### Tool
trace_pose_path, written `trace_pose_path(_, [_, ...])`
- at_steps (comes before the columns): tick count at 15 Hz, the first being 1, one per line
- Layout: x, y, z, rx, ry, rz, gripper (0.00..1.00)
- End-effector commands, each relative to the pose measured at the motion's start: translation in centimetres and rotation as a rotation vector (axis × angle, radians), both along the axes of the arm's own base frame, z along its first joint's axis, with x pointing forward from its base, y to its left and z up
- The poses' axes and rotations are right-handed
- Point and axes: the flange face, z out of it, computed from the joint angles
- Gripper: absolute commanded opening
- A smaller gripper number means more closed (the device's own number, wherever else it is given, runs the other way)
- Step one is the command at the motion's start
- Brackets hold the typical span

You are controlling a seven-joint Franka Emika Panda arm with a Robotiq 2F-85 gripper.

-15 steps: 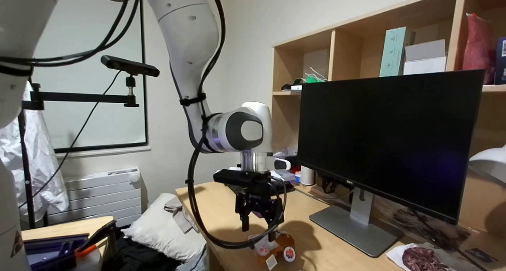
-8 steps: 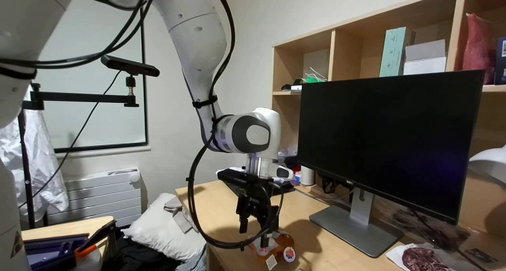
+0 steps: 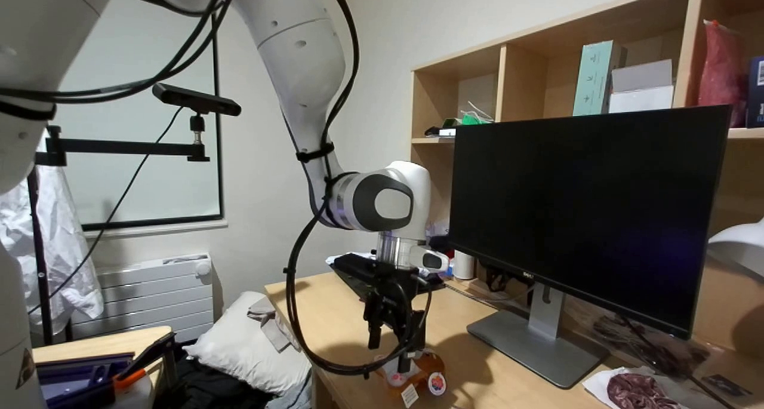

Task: Put the plush toy inside the open drawer

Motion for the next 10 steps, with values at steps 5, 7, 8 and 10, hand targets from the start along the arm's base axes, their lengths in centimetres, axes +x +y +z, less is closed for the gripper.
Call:
trace_pose_path(5, [3.7, 1.0, -0.9, 0.046, 0.003, -0.047, 1.0])
trace_pose_path(7, [4.7, 1.1, -1.8, 0.042, 0.012, -0.056, 1.0])
trace_pose_path(8, [5.1, 1.0, -2.2, 0.041, 0.017, -0.058, 1.0])
trace_pose_path(10, [5.9, 0.9, -3.0, 0.041, 0.007, -0.053, 1.0])
